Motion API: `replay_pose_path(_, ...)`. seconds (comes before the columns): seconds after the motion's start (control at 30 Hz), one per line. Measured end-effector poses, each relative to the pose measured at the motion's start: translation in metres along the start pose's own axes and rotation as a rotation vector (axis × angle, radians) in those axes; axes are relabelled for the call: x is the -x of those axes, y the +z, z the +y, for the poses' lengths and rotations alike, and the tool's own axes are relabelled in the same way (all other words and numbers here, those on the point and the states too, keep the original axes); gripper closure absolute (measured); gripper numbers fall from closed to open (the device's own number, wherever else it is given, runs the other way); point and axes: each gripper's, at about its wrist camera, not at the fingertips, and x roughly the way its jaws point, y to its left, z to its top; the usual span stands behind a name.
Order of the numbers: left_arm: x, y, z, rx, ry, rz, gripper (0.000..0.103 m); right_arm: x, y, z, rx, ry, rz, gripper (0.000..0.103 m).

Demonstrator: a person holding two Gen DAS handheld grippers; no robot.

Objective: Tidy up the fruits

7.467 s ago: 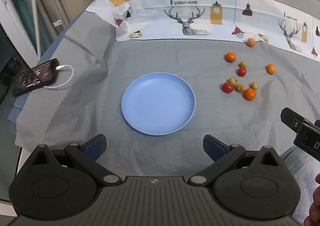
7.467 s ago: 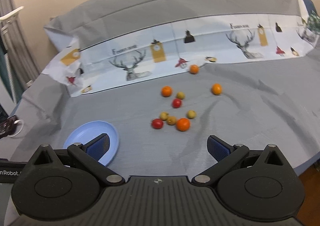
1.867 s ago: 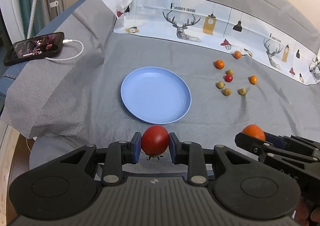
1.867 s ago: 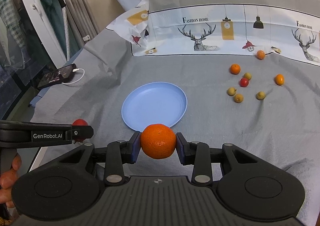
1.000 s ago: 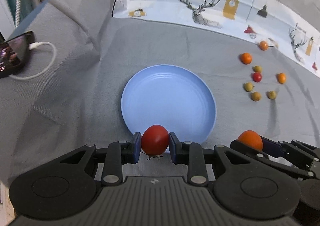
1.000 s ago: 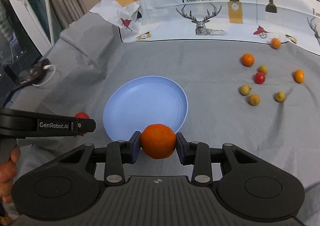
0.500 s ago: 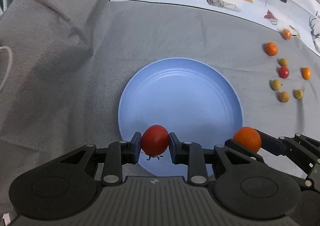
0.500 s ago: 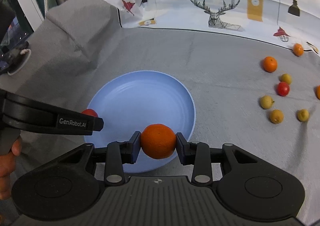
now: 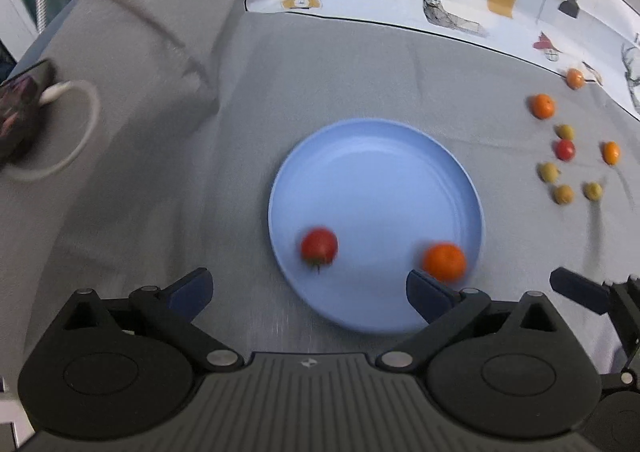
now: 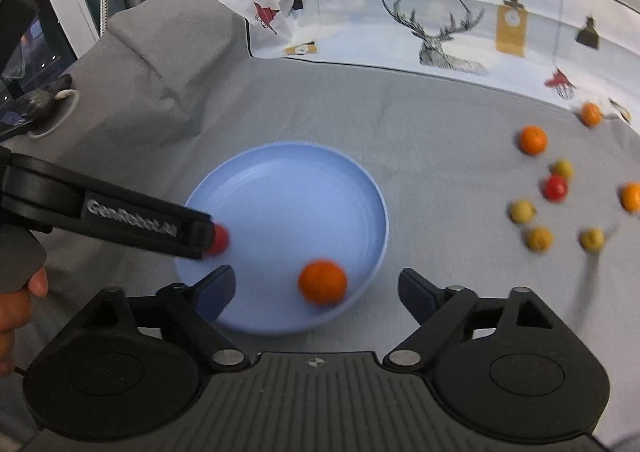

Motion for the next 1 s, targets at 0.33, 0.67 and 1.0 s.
replay_pose_path(0.33, 0.069, -0.063, -0.007, -0.014, 0.005, -0.069, 0.0, 0.085, -0.053, 0.019, -0.038, -0.046, -0.06, 0.006)
replay_pose_path(0.67, 0.104, -0.105, -0.012, -0.022, 0.02, -0.141, 0.0, 0.137, -0.079, 0.028, -0.026, -0.079, -0.168, 0.003)
replay_pose_path(1.0, 0.129, -0.124, -0.019, -0.031, 0.037, -0.196, 0.0, 0.165, -0.093, 0.03, -0.034, -0.08, -0.221, 0.002)
